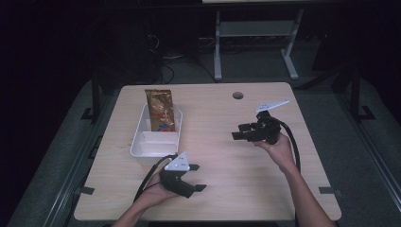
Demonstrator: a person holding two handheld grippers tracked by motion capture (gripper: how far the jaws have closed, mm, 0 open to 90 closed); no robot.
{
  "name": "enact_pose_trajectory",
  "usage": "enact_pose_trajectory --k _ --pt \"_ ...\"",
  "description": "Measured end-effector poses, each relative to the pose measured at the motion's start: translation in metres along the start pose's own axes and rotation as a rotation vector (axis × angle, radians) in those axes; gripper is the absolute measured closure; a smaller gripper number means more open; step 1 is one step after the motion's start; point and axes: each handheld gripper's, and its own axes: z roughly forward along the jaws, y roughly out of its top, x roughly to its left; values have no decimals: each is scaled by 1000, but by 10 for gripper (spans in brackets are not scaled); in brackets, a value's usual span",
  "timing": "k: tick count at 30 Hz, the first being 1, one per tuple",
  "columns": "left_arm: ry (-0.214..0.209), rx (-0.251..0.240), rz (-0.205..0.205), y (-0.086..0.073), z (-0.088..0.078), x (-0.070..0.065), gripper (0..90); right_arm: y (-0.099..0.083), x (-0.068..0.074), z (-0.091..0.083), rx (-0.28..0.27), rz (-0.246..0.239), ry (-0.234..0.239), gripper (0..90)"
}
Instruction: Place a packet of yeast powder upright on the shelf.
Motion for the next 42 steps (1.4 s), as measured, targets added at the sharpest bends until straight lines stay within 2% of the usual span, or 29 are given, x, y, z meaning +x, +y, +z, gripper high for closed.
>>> enact_pose_trajectory --k 17,28,42 --pt "8 0 -22 1 1 1 210 -37 5 -26 12 23 -16 361" --pt "10 -3 -31 1 1 1 207 -59 6 -37 21 46 -26 337" --pt "19 -4 -33 1 0 3 208 -82 7 -41 37 66 -32 332"
